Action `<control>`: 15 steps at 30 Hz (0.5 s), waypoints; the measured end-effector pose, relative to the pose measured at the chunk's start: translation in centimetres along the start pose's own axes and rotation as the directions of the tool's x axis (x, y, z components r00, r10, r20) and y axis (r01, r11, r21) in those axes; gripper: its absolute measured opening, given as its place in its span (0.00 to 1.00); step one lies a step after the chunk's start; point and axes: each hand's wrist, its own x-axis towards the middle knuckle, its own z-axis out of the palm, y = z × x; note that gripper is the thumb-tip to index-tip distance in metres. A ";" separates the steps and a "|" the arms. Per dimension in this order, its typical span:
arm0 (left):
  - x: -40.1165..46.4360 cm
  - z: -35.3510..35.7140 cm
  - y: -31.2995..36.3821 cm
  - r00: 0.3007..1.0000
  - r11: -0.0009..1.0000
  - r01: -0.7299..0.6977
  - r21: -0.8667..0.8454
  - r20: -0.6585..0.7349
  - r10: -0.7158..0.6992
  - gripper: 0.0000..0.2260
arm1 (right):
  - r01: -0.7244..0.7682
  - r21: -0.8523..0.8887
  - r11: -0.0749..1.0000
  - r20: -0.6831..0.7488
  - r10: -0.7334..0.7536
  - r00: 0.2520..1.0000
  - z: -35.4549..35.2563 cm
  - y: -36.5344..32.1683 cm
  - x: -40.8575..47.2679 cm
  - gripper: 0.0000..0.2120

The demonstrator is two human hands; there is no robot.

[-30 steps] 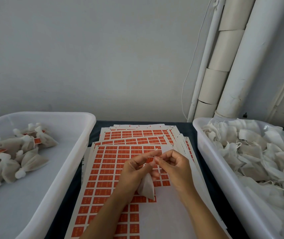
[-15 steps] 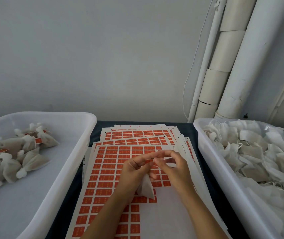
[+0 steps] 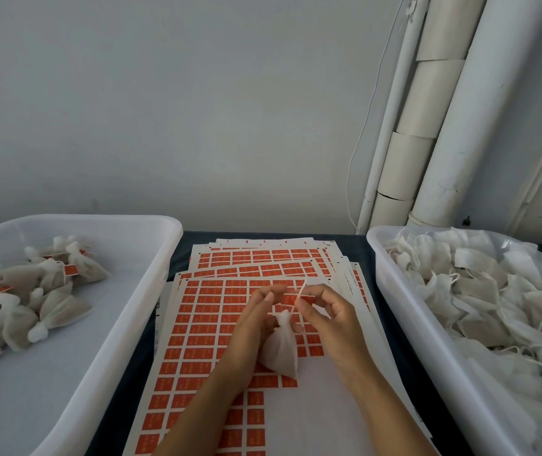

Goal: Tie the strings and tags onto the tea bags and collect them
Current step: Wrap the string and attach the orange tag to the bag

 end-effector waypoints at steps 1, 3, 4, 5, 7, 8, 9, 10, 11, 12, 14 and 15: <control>-0.1 0.0 0.1 0.999 0.999 0.043 0.003 -0.011 -0.043 0.08 | 0.019 -0.010 1.000 0.012 -0.019 1.000 0.0 0.0 0.0 0.10; 0.1 -0.1 0.1 0.997 0.997 0.078 0.006 0.009 -0.078 0.13 | 0.055 -0.002 0.998 0.046 -0.055 0.997 -0.1 0.0 0.0 0.08; 0.2 -0.1 -0.2 0.996 0.997 0.079 0.015 0.028 -0.079 0.16 | 0.071 0.011 0.997 0.061 -0.072 0.996 0.0 0.1 0.1 0.06; 0.3 -0.1 -0.3 0.995 0.996 0.081 0.024 0.051 -0.082 0.18 | 0.084 0.022 0.996 0.074 -0.085 0.994 -0.1 0.1 0.0 0.05; 0.3 -0.3 -0.4 0.992 0.997 0.075 0.019 0.102 -0.077 0.20 | 0.089 0.044 0.995 0.098 -0.093 0.991 -0.1 0.0 0.1 0.04; 0.2 -0.3 -0.5 0.990 0.998 0.064 -0.007 0.126 -0.062 0.19 | 0.085 0.053 0.995 0.108 -0.090 0.990 -0.1 0.0 0.1 0.03; 0.3 -0.4 -0.5 0.989 0.998 0.055 -0.044 0.141 -0.048 0.18 | 0.079 0.062 0.995 0.115 -0.086 0.990 -0.1 0.0 0.0 0.03; 0.3 -0.4 -0.5 0.989 0.996 0.047 -0.078 0.144 -0.036 0.17 | 0.074 0.071 0.995 0.117 -0.082 0.990 -0.2 0.0 0.0 0.03; 0.3 -0.5 -0.5 0.990 0.994 0.039 -0.105 0.140 -0.024 0.15 | 0.068 0.074 0.995 0.118 -0.076 0.990 -0.2 0.0 0.0 0.04; 0.4 -0.5 -0.5 0.991 0.992 0.027 -0.122 0.135 -0.010 0.14 | 0.061 0.074 0.995 0.118 -0.069 0.991 -0.2 0.0 0.0 0.04; 0.5 -0.6 -0.6 0.993 0.992 0.008 -0.122 0.119 0.006 0.13 | 0.049 0.082 0.995 0.120 -0.059 0.991 -0.2 0.0 0.0 0.06; 0.5 -0.6 -0.7 0.995 0.994 -0.002 -0.111 0.102 0.013 0.12 | 0.052 0.083 0.995 0.120 -0.062 0.991 -0.2 0.0 -0.1 0.08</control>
